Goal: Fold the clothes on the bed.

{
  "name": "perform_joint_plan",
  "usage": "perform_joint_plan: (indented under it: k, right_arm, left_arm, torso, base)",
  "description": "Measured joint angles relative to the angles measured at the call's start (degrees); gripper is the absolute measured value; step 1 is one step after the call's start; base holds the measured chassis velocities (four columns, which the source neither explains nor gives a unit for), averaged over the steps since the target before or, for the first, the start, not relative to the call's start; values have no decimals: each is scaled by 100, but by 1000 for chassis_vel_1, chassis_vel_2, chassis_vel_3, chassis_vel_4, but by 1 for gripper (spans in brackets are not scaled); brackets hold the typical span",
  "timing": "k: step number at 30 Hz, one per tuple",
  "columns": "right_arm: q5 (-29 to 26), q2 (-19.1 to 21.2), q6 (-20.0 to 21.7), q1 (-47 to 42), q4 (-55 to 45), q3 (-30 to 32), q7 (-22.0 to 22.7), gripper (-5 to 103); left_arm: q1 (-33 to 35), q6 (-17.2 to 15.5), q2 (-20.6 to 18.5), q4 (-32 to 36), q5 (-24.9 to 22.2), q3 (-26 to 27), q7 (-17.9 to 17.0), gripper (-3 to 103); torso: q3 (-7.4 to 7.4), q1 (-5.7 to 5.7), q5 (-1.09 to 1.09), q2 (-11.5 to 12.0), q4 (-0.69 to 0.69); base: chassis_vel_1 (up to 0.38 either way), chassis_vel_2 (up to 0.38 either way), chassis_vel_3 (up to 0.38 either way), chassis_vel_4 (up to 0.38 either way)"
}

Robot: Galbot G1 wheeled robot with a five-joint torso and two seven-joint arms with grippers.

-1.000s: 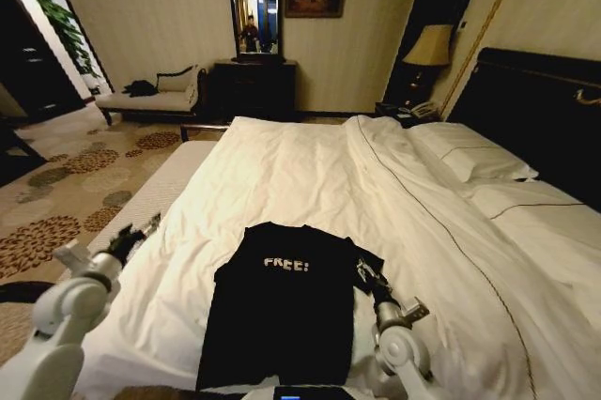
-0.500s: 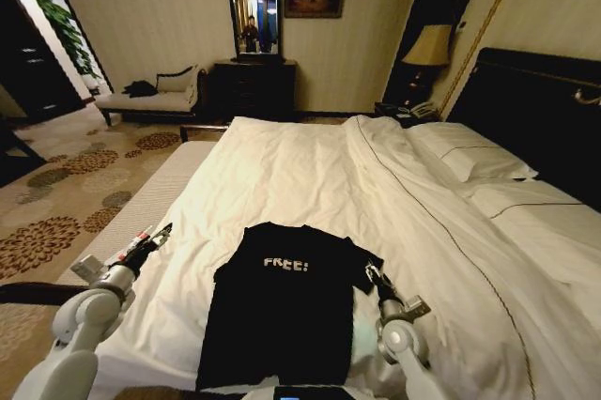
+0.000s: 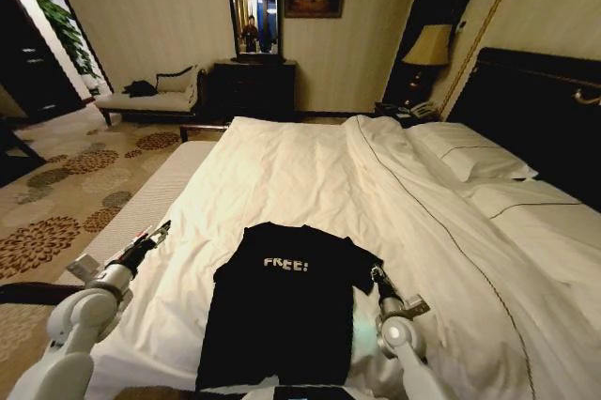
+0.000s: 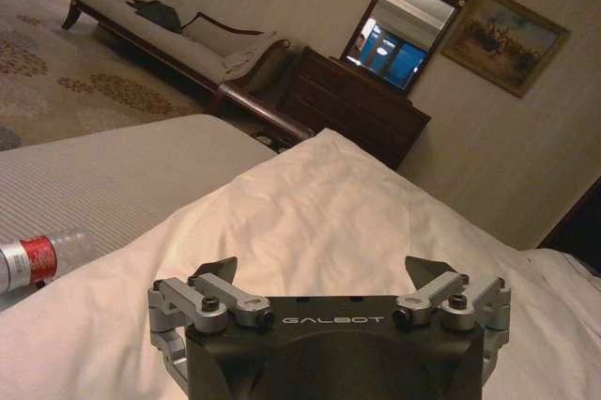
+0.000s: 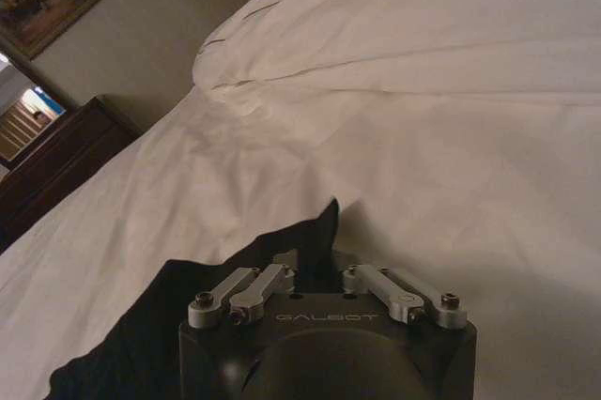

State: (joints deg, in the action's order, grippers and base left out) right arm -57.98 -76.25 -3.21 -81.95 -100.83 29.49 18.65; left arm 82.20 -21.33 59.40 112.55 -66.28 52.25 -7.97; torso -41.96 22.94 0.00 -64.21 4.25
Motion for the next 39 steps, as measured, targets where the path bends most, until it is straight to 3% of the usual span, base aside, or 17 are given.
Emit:
perform_joint_plan:
  k: [3, 6, 18, 25, 28, 39]
  right_arm:
    - [21, -6, -23, 5, 0, -28, -123, 6]
    - [38, 2, -52, 17, 1, -39, -211, 1]
    - [138, 39, -183, 47, -430, -242, -227, 0]
    - [180, 44, -136, 395, -428, -935, -308, 0]
    - [194, 61, -137, 731, -224, -1527, -451, 0]
    - [404, -59, -137, 1342, 445, -2260, -423, 0]
  left_arm:
    - [-29, 5, 14, -36, 36, -59, -12, 100]
    - [-48, 8, 18, -64, 54, -86, -24, 100]
    - [-125, 18, 29, -153, 45, -118, -73, 100]
    - [-151, 19, 86, -124, 58, -162, -135, 100]
    - [-129, 17, 120, -109, 84, -148, -163, 100]
    - [-104, 4, 223, -110, 181, -129, -192, 100]
  torso:
    - [0, 0, 0, 0, 0]
    - [0, 0, 0, 0, 0]
    - [0, 0, 0, 0, 0]
    - [0, 0, 0, 0, 0]
    - [0, 0, 0, 0, 0]
    - [0, 0, 0, 0, 0]
  base:
    - [0, 0, 0, 0]
    - [0, 0, 0, 0]
    - [0, 0, 0, 0]
    - [0, 0, 0, 0]
    - [0, 0, 0, 0]
    - [0, 0, 0, 0]
